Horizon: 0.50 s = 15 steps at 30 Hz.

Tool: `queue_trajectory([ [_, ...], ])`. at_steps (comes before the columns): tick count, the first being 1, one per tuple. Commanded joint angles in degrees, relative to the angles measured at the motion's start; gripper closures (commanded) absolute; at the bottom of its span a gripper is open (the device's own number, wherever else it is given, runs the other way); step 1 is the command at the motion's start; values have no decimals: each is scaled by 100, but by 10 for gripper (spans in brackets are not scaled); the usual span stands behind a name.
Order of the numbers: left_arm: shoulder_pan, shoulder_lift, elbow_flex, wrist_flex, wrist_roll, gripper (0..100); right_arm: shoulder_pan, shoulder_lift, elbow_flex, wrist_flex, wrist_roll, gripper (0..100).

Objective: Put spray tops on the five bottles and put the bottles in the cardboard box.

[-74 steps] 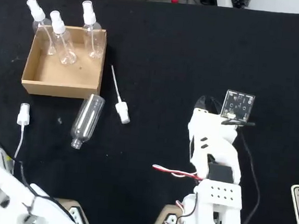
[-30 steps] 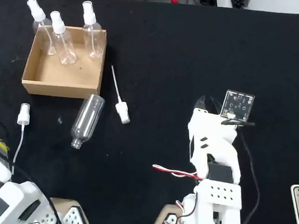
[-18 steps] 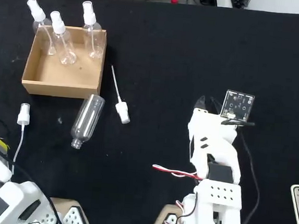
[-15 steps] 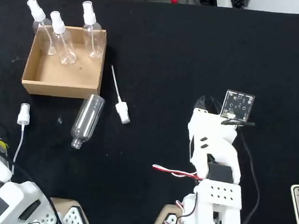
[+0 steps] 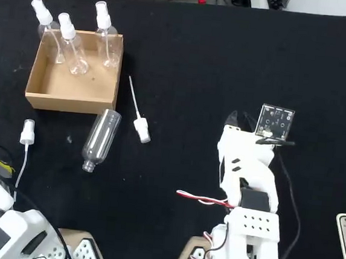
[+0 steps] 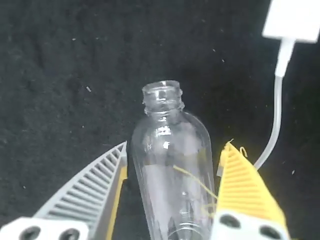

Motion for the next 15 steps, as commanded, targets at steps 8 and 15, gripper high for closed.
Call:
queue_trajectory([
  [8,233,141,84,-62,501,722,-105,-84,-136,-97,35,930],
  [15,259,809,-303,-123,501,722,-97,-84,-136,-97,35,930],
])
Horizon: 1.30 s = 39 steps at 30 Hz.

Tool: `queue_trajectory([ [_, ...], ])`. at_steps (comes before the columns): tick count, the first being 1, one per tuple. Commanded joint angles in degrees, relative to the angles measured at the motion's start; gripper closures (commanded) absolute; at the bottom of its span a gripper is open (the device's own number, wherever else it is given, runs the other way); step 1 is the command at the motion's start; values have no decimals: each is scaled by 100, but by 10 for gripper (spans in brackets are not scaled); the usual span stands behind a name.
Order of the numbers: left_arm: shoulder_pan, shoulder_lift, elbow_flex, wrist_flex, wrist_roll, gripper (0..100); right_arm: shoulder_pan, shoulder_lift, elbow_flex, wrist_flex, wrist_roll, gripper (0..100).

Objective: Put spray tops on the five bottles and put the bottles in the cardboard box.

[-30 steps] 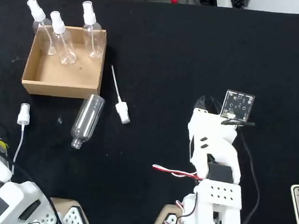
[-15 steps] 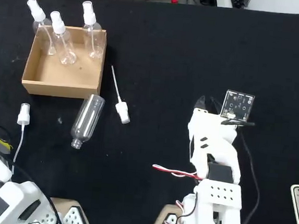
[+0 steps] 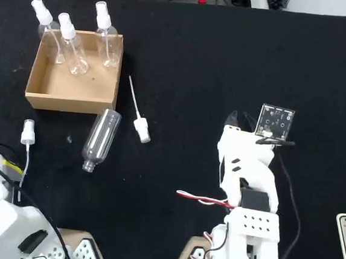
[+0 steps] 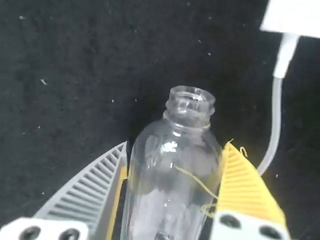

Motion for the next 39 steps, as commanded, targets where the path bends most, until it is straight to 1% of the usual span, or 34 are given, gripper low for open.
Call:
queue_trajectory([
  [1,57,220,-497,-44,53,722,-97,-84,-136,-97,35,930],
  [6,84,281,-743,-44,-53,722,-97,-84,-136,-97,35,930],
  [10,224,281,-831,-26,-527,722,-97,-84,-136,-97,35,930],
  [20,180,325,-831,-18,-545,723,-97,-84,-136,-97,35,930],
  [22,163,281,-822,9,-545,763,-97,-84,-136,-97,35,930],
  [26,189,273,-936,501,-563,904,-97,-84,-136,-97,35,930],
  [28,198,273,-1042,642,-563,943,-97,-84,-136,-97,35,930],
  [31,154,273,-1288,800,-545,945,-97,-84,-136,-97,35,930],
  [35,-136,105,-1780,1029,-519,945,-105,-84,-145,-79,26,929],
  [37,-224,-123,-1763,1037,-475,945,-193,-84,-215,132,35,929],
  [39,-233,-422,-1560,976,-229,945,-457,-75,-400,554,35,928],
])
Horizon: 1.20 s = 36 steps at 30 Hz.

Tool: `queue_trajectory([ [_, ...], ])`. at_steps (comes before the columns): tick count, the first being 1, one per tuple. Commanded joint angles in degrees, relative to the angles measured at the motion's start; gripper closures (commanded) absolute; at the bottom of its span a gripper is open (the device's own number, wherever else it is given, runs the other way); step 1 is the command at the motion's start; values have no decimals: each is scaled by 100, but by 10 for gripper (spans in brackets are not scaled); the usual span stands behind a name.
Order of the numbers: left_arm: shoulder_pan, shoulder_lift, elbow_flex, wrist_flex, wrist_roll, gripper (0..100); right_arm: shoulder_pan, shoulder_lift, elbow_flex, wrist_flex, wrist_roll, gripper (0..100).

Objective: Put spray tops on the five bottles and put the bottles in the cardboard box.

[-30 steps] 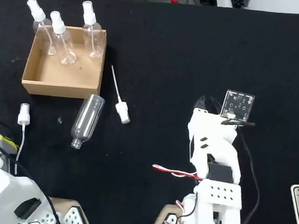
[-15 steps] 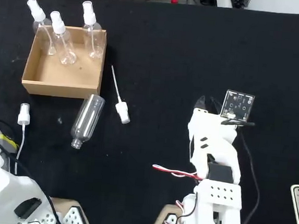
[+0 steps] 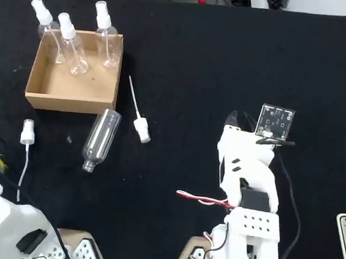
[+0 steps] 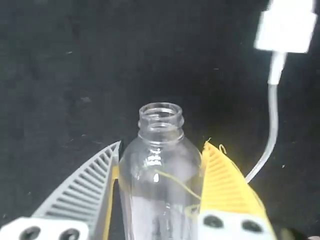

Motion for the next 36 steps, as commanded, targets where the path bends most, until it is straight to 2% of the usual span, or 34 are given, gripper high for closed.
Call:
queue_trajectory([
  [1,-101,-835,-40,-70,396,945,-510,-66,-523,695,44,928],
  [7,-75,-1996,1042,-932,1758,945,-1257,-40,-936,1662,308,928],
  [13,57,-2857,2158,-1248,2374,945,-2040,-31,-1130,1732,413,928],
  [17,154,-3270,2677,-1257,2884,945,-2365,-31,-1481,2145,360,927],
  [23,620,-3815,3363,-1275,3015,945,-2936,-31,-1692,2330,387,927],
  [27,690,-4167,3582,-1275,3244,945,-3437,171,-1710,2312,396,927],
  [36,699,-4976,4057,-1257,3376,945,-3807,2633,-2774,1916,369,832],
])
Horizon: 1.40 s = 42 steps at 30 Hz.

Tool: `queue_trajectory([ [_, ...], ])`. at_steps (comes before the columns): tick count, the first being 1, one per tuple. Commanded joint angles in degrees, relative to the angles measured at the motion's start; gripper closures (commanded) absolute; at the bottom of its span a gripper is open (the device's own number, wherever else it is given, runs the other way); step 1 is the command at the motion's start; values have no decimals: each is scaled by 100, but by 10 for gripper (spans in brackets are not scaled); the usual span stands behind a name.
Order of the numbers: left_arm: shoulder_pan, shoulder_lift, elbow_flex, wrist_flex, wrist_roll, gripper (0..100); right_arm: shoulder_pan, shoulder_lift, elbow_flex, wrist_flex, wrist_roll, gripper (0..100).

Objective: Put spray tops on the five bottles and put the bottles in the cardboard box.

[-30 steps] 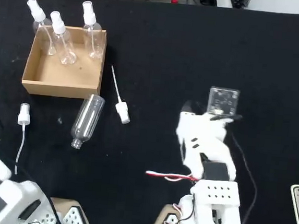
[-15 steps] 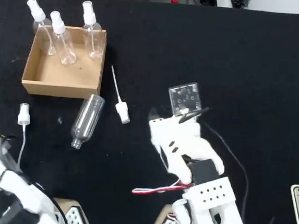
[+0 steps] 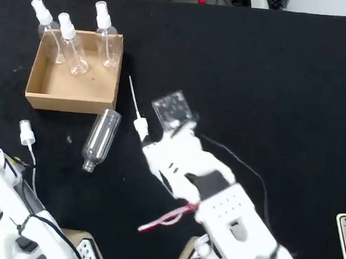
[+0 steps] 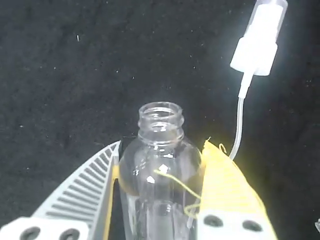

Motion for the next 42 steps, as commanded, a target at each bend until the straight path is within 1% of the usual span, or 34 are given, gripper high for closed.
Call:
queue_trajectory([
  [1,66,-510,136,-53,62,945,-88,1182,-919,-185,0,832],
  [6,48,-958,330,-62,62,945,-62,2563,-1877,-185,0,832],
  [11,66,-1266,532,-62,62,945,-62,3662,-2475,-185,-9,832],
  [17,57,-1345,576,-62,53,945,-79,4549,-3099,-185,-26,832],
  [21,48,-1345,576,-62,35,945,-53,5147,-3547,-185,-448,832],
  [25,84,-1345,576,-62,26,945,-44,5851,-3820,-167,-440,833],
  [27,84,-1345,576,-62,26,945,-9,6070,-3960,-79,-422,861],
  [30,66,-1345,576,-62,26,945,79,6079,-4207,334,-88,982],
  [33,57,-1345,576,-62,26,945,387,6026,-4233,712,237,983],
  [36,57,-1336,576,-62,26,945,985,5640,-4101,1125,791,988],
  [38,57,-1336,576,-62,26,945,1424,5218,-3934,1354,1451,987],
  [42,57,-1345,576,-62,26,945,2435,4549,-3618,1758,3244,987],
])
